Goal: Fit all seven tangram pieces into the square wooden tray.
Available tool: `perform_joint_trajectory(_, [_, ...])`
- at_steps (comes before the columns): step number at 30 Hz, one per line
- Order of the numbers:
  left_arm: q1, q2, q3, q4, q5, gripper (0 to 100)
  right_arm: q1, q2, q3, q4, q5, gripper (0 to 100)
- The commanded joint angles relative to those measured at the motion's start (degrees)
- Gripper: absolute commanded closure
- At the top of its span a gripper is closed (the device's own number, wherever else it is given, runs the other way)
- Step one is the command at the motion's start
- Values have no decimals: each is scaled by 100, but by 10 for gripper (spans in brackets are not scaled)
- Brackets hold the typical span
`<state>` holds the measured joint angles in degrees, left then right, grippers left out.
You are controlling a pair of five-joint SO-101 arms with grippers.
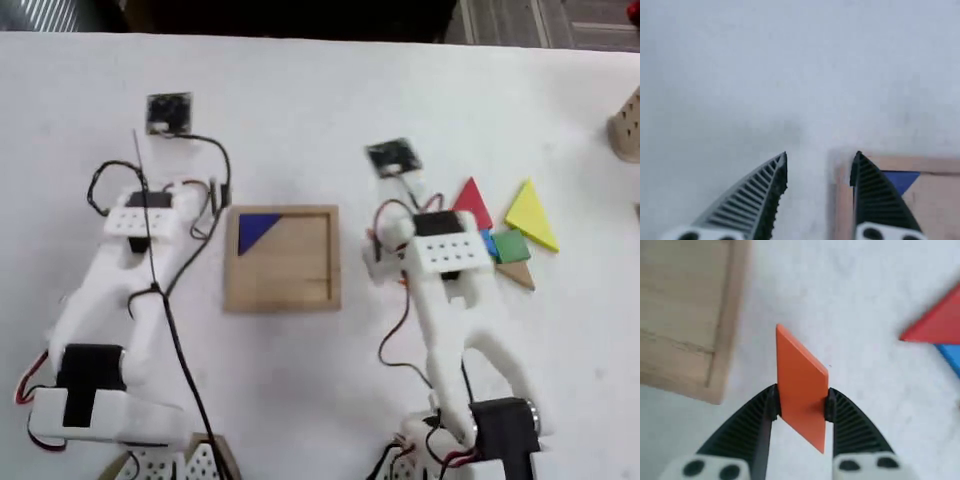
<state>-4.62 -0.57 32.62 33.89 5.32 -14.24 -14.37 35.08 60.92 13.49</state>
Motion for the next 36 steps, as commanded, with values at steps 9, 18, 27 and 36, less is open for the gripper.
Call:
perform_joint_trajectory(9, [-347, -31, -413, 0, 431, 786, -1692, 268, -967, -198, -730, 971])
perform_joint_trajectory(18, [-347, -48, -413, 18, 404, 786, -1930, 1982, -1644, -892, -905, 965])
perform_joint_trajectory(27, [-321, -48, -422, 9, 396, 786, -1921, 3081, -2813, -268, -905, 718])
perform_joint_trajectory(36, [-242, -84, -378, 18, 396, 786, -1305, 2862, -3947, 1604, -897, 804])
